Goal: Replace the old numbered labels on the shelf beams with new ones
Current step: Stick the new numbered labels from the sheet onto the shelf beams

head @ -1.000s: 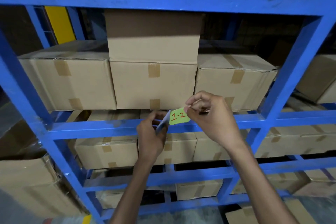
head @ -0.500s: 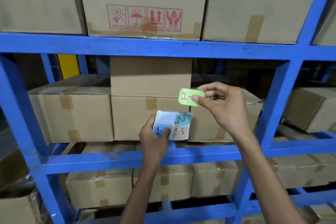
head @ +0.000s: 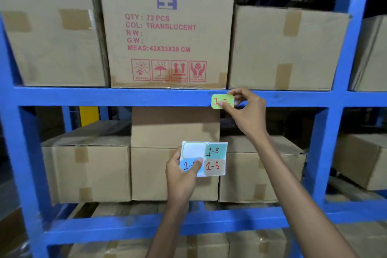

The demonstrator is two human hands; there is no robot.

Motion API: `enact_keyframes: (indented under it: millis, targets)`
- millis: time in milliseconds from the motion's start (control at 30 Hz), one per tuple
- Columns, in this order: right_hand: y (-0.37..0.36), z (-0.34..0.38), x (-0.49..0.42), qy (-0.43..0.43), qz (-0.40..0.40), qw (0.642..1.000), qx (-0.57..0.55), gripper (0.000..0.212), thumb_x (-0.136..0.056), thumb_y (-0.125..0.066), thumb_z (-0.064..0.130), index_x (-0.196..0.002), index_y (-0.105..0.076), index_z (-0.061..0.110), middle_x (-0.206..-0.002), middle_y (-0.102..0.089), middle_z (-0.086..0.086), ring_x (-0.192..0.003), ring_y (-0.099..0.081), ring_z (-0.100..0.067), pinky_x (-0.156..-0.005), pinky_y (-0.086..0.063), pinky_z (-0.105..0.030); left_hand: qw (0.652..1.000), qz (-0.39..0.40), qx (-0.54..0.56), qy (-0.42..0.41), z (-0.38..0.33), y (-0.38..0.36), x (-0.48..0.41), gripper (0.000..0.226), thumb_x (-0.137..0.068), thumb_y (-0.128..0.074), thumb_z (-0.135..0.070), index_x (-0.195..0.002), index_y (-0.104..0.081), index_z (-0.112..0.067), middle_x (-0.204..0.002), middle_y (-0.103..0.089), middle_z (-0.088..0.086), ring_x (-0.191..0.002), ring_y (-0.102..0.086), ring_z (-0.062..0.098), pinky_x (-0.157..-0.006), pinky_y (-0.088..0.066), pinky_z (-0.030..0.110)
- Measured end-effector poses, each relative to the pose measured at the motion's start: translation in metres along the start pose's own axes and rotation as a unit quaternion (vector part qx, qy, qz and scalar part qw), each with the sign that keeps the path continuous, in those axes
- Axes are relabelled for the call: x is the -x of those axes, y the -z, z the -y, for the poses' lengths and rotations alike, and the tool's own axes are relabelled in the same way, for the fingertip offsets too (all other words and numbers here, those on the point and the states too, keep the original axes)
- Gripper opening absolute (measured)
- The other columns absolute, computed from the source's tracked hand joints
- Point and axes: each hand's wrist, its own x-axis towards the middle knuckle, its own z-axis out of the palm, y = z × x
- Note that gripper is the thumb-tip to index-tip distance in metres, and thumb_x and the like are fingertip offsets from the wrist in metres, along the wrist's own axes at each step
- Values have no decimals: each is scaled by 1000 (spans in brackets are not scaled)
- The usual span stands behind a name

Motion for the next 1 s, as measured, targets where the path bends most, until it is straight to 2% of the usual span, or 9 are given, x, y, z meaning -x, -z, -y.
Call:
enact_keyframes:
  millis: [67, 133, 300, 500, 600, 733, 800, 900, 1000]
  targets:
    - [-9, -8, -4, 19, 10, 1000, 17, 29, -70, -85, 40, -94, -71, 29, -75, -66, 17, -71, -61, -3, -89, -52, -48, 1000, -2, -15, -5, 0, -1, -2, 34, -88, -73, 5, -104, -70, -25, -103, -80, 2, -92, -77, 20, -77, -65, 34]
    - [-18, -15, -7, 29, 11, 999, 28, 30, -71, -84, 42, -95, -70, 31, -79, -70, 11, -75, -64, -8, -93, -48, -50, 999, -3, -31, -12, 1, 0, -2, 36, -88, -73, 6, -103, -70, -27, -103, -80, 1, -93, -77, 20, -79, -65, 36]
    - [-29, -25, -12, 32, -21, 998, 47, 28, -75, -84, 39, -98, -70, 30, -84, -73, 10, -76, -66, -7, -95, -41, -44, 999, -10, -42, -19, 2, 3, 0, 33, -88, -73, 5, -98, -70, -26, -97, -80, 0, -85, -76, 15, -69, -62, 25]
    - [-33, -33, -17, 36, -31, 997, 67, 30, -74, -85, 35, -99, -70, 27, -79, -68, 10, -74, -61, -11, -89, -44, -46, 999, -14, -45, -9, 5, 6, -4, 32, -88, -74, 5, -99, -70, -25, -98, -80, -1, -86, -76, 16, -68, -61, 25]
    - [-35, -33, -18, 45, -34, 996, 68, 30, -73, -85, 34, -98, -70, 26, -79, -69, 9, -74, -60, -13, -84, -44, -44, 998, -13, -52, -9, 7, 7, -5, 31, -89, -74, 3, -102, -70, -24, -100, -80, 0, -90, -77, 17, -71, -64, 29]
    - [-33, -32, -16, 64, -60, 983, 162, 31, -75, -81, 41, -100, -67, 27, -83, -70, 9, -81, -62, -16, -74, -26, -33, 998, -10, -60, -10, 12, 8, -6, 29, -89, -73, 3, -103, -70, -22, -99, -81, 1, -89, -77, 18, -70, -64, 30]
    - [-32, -32, -15, 69, -73, 974, 201, 35, -74, -80, 45, -100, -65, 27, -84, -67, 9, -84, -62, -16, -72, -22, -33, 998, -11, -67, -11, 14, 9, -7, 28, -89, -74, 2, -102, -70, -21, -98, -81, 1, -90, -77, 21, -72, -65, 34]
    - [-33, -37, -15, 72, -94, 961, 249, 48, -75, -78, 53, -109, -63, 23, -96, -63, 2, -92, -59, -22, -74, -28, -35, 998, -11, -66, -6, 16, 10, -7, 28, -89, -75, 1, -102, -70, -23, -98, -81, 0, -90, -78, 20, -72, -65, 34]
    - [-38, -43, -5, 172, -157, 943, 240, 44, -88, -72, 43, -122, -62, 17, -115, -62, -10, -104, -56, -30, -79, -40, -42, 998, -11, -55, 1, 17, 11, -7, 31, -89, -74, 2, -111, -70, -19, -101, -81, 2, -92, -78, 20, -70, -64, 29]
